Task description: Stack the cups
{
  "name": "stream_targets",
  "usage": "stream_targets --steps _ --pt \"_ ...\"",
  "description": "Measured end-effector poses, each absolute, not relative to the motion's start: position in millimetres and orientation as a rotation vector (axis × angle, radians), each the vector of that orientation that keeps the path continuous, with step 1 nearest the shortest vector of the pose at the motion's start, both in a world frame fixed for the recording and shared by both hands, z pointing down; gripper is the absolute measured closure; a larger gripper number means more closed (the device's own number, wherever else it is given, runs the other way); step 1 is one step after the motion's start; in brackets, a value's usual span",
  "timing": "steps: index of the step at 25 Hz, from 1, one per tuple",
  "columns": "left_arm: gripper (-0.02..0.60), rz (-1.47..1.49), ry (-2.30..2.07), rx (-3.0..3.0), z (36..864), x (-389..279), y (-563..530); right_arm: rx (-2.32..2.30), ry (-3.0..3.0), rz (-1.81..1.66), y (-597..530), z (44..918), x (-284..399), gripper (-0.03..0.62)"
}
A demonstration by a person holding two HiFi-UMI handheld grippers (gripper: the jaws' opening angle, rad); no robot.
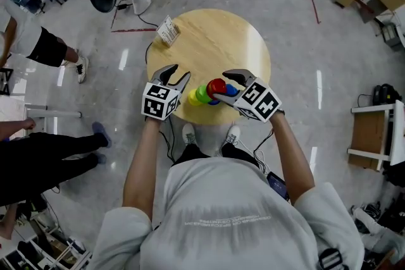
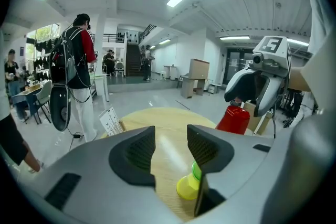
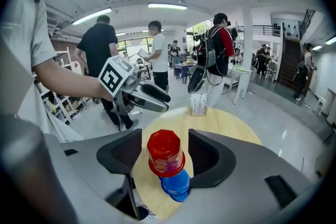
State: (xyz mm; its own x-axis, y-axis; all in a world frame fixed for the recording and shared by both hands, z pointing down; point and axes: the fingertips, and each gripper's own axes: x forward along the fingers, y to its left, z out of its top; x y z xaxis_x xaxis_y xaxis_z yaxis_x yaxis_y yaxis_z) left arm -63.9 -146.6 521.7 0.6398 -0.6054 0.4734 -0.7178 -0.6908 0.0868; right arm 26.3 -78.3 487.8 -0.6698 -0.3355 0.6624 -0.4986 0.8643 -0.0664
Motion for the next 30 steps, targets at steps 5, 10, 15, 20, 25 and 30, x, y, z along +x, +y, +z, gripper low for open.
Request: stream_targets --steps 5,10,15,20,25,30 --pt "0.377 0.592 -1.118 2.645 498 -64 -161 0.757 -2.517 0.421 -108 445 53 0.296" --pt "0.402 0.608 -1.162 2.723 461 -62 -176 1.105 -2.498 0.377 -152 411 111 0.381" --pt "0.464 0.586 -1.225 2.822 406 -61 -191 1.42 -2.357 0.184 -182 370 161 0.53" --pt "0.545 0.512 -1.304 2.915 350 -61 -200 1.522 -2.318 0.043 -188 334 176 0.565" --pt "0.563 0.483 -1.351 2.995 304 -57 -201 1.509 -2.333 -0.105 -186 297 170 0.566" --pt "0.561 0.429 -1.396 3.06 265 -53 -198 1.501 -2.357 -0.204 -184 264 162 0.566"
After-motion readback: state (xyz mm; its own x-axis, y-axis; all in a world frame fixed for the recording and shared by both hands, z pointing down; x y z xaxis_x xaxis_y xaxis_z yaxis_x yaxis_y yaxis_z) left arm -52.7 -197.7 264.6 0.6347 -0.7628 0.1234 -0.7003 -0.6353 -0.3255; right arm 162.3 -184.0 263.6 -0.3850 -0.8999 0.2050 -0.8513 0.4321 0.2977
